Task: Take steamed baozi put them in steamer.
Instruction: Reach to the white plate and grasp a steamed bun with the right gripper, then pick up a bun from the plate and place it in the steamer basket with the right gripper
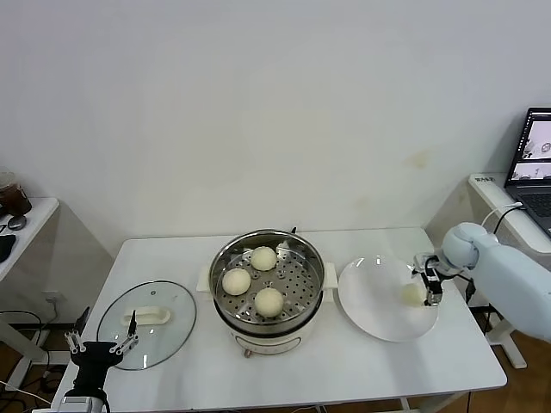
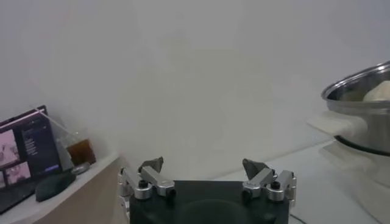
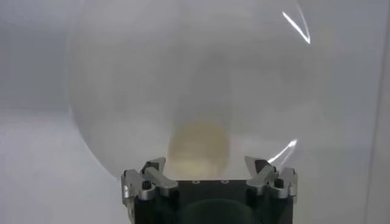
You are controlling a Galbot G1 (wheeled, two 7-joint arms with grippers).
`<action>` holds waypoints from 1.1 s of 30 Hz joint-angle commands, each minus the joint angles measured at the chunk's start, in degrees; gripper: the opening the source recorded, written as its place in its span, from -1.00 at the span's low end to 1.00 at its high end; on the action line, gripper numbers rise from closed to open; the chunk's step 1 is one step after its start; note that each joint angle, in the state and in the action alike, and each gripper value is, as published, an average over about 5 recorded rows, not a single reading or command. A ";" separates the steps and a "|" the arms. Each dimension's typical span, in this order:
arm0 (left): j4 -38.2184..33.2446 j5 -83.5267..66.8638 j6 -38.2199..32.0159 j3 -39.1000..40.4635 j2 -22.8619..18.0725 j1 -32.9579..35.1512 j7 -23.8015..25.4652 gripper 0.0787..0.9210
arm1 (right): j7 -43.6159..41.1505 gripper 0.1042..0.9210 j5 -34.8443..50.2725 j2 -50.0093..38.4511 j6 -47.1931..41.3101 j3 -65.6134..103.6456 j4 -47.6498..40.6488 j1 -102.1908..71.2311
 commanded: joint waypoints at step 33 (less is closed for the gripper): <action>-0.65 -1.36 0.82 1.25 1.82 -1.86 0.77 0.77 | 1.04 -0.16 40.57 -0.82 -19.44 -39.35 27.82 52.90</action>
